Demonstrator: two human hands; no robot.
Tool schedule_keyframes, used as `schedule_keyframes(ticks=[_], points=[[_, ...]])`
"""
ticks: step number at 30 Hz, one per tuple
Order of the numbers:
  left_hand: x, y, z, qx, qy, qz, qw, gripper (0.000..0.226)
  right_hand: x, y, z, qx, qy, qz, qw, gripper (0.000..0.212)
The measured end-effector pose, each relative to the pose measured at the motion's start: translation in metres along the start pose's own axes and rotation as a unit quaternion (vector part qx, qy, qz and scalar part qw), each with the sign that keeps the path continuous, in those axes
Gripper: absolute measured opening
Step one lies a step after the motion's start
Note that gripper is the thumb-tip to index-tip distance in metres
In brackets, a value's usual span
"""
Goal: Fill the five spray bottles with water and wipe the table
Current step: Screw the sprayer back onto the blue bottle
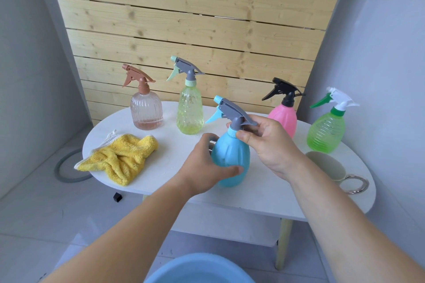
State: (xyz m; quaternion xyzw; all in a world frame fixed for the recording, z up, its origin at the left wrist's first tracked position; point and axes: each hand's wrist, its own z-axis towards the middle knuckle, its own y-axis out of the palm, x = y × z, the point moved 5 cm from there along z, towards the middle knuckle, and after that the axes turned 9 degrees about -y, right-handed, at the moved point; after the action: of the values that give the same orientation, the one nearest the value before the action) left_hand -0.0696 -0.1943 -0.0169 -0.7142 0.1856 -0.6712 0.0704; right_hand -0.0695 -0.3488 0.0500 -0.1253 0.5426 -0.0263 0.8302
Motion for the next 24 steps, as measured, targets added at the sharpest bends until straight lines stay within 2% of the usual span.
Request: schedule_keyframes(ticks=[3,4,8,16,19,22,24], points=[[-0.004,0.003,0.001,0.020,0.008,0.026,0.999,0.098,0.000,0.000,0.000,0.001,-0.001,-0.002,1.000,0.029],[-0.003,0.004,0.001,0.014,0.013,0.026,0.999,0.097,-0.001,0.000,-0.001,0.003,-0.004,-0.003,1.000,0.029],[0.001,0.006,-0.003,-0.006,0.027,0.001,1.000,0.069,-0.003,0.002,-0.002,0.015,-0.013,-0.015,1.000,0.030],[0.003,0.007,-0.009,0.057,0.032,0.041,0.997,0.085,-0.008,0.007,-0.005,0.043,-0.024,-0.040,0.998,0.033],[0.001,0.006,-0.007,0.014,0.023,0.019,0.999,0.087,-0.008,0.004,-0.006,0.023,-0.018,-0.034,0.999,0.029],[-0.003,0.001,-0.009,-0.048,0.037,0.027,0.998,0.088,-0.005,0.002,-0.013,-0.002,0.004,-0.073,0.997,0.037],[-0.004,-0.003,-0.011,-0.074,0.044,0.025,0.996,0.085,0.001,0.000,-0.021,0.010,0.026,-0.093,0.995,0.038]])
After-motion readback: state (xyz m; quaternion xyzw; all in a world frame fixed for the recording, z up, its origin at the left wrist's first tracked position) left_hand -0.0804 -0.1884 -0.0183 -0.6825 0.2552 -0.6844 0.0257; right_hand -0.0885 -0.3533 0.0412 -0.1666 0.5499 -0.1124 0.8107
